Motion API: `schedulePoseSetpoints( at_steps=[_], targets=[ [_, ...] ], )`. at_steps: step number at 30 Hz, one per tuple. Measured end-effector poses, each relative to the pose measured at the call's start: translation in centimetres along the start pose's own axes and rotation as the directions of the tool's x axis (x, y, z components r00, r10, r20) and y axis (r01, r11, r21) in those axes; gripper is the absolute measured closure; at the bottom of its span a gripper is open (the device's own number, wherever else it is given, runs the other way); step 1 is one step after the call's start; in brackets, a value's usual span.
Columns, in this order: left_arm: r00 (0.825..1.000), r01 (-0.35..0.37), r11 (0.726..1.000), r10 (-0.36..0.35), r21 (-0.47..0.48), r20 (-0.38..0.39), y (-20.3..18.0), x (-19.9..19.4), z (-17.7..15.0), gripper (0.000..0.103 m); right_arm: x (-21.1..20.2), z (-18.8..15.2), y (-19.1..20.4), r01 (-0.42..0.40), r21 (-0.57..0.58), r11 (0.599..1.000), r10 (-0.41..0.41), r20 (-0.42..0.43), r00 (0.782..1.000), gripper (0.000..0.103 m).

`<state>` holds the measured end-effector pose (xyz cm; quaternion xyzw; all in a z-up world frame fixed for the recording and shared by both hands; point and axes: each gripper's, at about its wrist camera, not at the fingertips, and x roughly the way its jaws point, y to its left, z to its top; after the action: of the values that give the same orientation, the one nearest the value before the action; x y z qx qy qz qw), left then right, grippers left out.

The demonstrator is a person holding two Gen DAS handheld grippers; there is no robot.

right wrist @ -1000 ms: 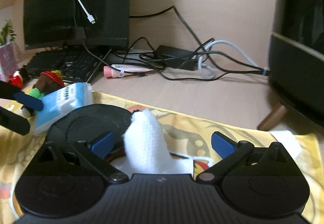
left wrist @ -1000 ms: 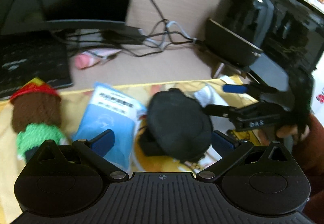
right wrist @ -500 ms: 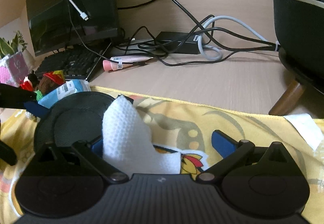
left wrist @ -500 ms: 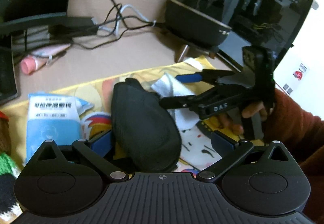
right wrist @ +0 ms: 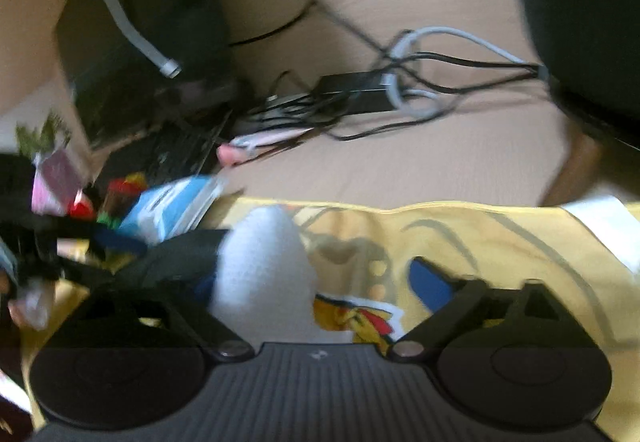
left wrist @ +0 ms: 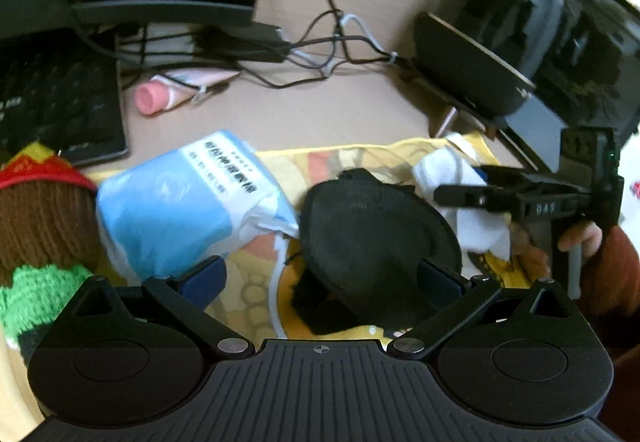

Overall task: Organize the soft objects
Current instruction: 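Close the right gripper on the white tissue and lift it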

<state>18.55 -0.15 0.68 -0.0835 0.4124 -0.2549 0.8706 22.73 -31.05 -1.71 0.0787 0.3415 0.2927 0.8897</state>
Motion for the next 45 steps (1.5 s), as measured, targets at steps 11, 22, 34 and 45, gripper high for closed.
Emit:
schedulePoseSetpoints(
  at_steps=[11,22,34,45],
  targets=[
    [0.993,0.107,0.991,-0.102,0.086,-0.054,-2.5,0.9,-1.0,0.0,-0.9,-2.3,6.0,0.008,-0.345,0.939,-0.057,-0.134,0.989,0.075],
    [0.998,0.069,0.98,-0.066,0.187,-0.026,-4.1,1.0,-2.1,0.0,-0.6,3.3,11.3,-0.269,-0.248,0.931,0.273,-0.02,0.962,0.078],
    [0.996,0.082,0.986,-0.076,0.144,-0.049,-3.1,0.6,-2.1,0.0,2.2,1.6,10.6,-0.109,-0.322,0.94,0.079,-0.104,0.991,0.051],
    [0.997,0.067,0.982,-0.058,0.176,-0.053,-3.5,0.7,-2.2,0.0,1.4,-0.3,12.3,-0.192,-0.373,0.908,0.126,-0.193,0.973,0.088]
  ],
)
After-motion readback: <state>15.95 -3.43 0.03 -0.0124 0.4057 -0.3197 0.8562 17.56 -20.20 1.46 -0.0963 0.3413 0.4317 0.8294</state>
